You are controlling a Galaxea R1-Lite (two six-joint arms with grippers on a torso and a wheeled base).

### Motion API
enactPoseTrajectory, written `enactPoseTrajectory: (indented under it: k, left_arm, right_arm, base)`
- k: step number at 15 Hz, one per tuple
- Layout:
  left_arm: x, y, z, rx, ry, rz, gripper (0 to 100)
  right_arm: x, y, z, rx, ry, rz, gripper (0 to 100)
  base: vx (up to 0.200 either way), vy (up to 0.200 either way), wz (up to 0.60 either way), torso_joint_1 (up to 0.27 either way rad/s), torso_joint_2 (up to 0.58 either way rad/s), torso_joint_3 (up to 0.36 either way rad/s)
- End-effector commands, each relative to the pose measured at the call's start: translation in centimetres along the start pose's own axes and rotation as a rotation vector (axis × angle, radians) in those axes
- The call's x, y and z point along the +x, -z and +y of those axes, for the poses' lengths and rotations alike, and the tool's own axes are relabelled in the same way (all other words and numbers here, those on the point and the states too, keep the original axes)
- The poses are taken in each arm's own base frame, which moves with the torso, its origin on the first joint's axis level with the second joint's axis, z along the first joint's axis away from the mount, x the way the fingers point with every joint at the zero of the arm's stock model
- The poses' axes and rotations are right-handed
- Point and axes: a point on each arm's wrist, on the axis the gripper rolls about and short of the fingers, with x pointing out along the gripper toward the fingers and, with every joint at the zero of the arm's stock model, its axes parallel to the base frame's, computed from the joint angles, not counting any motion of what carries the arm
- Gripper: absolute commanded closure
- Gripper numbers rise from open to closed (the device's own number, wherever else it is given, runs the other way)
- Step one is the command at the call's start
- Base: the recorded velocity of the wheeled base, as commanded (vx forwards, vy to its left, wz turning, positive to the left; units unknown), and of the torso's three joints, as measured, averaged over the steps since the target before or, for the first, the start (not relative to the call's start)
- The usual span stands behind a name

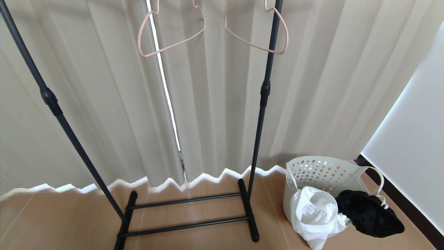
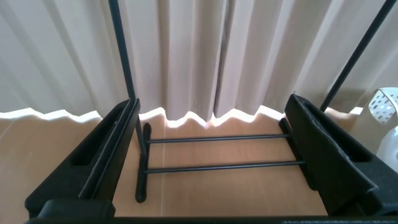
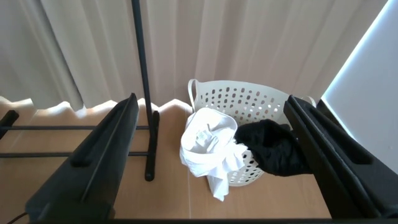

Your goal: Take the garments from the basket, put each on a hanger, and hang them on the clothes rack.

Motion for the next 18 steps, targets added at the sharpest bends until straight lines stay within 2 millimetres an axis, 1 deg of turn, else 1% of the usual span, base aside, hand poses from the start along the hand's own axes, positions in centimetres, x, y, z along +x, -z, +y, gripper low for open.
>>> enactPoseTrajectory:
  k: [1,2,5,18]
  left_arm:
    - [0.0,-0.01,0.0,0.0,0.0,-0.002,0]
    - [0.0,0.0,0.0,0.0,0.0,0.0,0]
    - [0.0,0.0,0.0,0.0,0.001,0.0,0]
    - [0.0,0.0,0.0,-0.003,0.0,0.0,0]
  right_arm:
    - [0.0,0.0,0.0,-0.001,-0.001,0.0,0]
    - [0.0,0.0,0.0,-0.001,-0.001,0.0,0]
    - [0.0,0.0,0.0,-0.001,-0.001,0.0,0]
    - [0.0,0.0,0.0,-0.001,-0.001,0.0,0]
  base:
    - [0.0,0.0,-0.6,0.002,0.01,0.012]
    - [0.0,0.0,-0.6,-0.002,0.0,0.007]
    - [0.0,0.0,0.0,0.0,0.0,0.0]
    - [0.0,-0.2,0.0,0.002,0.0,0.005]
